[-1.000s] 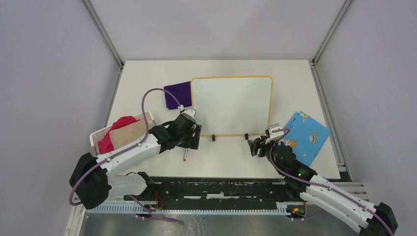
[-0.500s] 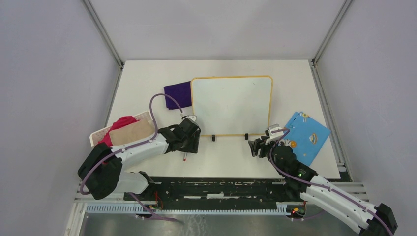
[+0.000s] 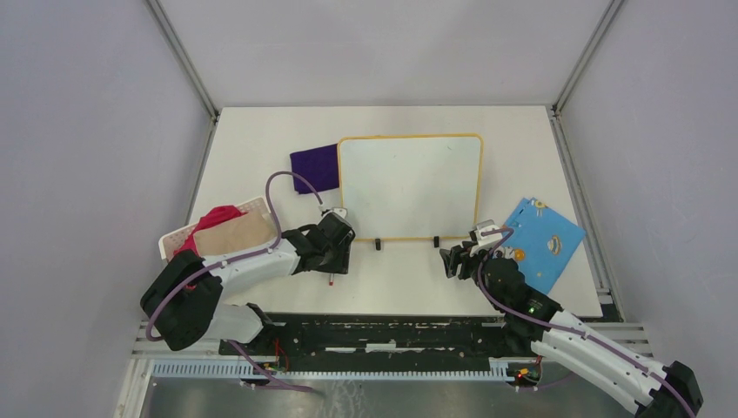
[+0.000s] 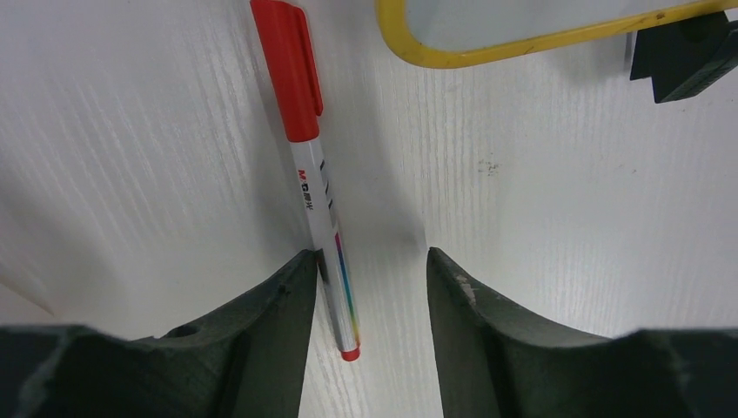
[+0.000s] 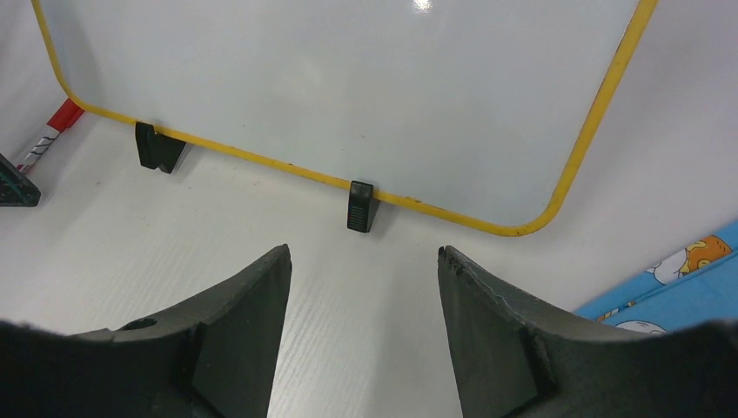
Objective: Write a sentence on the whiteboard
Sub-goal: Adjust the whiteboard marker at the center of the board.
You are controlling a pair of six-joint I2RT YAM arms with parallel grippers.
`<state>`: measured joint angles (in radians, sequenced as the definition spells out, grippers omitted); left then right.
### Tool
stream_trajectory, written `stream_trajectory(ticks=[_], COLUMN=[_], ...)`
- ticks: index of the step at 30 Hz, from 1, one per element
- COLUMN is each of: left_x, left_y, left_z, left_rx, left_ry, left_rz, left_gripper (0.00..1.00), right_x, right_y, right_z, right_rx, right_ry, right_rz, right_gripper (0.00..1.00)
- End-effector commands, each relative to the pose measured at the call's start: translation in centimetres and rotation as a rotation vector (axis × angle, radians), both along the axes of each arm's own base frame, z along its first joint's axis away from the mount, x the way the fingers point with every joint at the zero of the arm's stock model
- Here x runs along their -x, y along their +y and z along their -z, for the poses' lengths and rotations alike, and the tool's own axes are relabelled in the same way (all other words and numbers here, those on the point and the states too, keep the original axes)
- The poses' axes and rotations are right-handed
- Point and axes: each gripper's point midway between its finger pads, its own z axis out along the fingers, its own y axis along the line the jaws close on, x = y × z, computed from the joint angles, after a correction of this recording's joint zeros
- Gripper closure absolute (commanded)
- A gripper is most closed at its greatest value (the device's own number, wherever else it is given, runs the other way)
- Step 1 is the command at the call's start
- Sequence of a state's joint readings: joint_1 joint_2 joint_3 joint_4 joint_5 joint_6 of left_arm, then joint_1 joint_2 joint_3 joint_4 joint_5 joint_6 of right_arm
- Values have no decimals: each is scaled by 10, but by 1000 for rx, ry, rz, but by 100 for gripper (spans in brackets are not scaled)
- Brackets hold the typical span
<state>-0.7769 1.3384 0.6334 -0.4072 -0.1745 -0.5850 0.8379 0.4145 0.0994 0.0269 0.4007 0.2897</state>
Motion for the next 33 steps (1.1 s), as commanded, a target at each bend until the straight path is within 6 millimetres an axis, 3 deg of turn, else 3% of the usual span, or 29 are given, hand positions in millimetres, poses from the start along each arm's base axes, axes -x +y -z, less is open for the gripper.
stream_trajectory(ticks=[1, 7, 13, 18, 23, 33], left_x=[2, -2, -13, -27, -34, -27], left_y=[-13, -5, 8, 5, -2, -2], left_z=[-3, 0, -6, -11, -4, 6], left_rx=[68, 20, -47, -72, -78, -71], left_ry=[4, -9, -61, -90, -83, -56], left_rz=[-13, -43, -109, -128, -132, -126], left_gripper=[45, 57, 57, 56, 57, 66], right_x=[-4, -4, -4, -4, -4, -4], right_y=[4, 3, 2, 3, 3, 2], right_z=[-19, -18, -19, -18, -19, -19], right_rx=[-30, -27, -30, -28, -29, -25], right_ry=[-40, -39, -41, -39, -40, -39], right_rz=[-3, 2, 5, 3, 3, 4], right_gripper=[32, 32, 32, 32, 32, 32])
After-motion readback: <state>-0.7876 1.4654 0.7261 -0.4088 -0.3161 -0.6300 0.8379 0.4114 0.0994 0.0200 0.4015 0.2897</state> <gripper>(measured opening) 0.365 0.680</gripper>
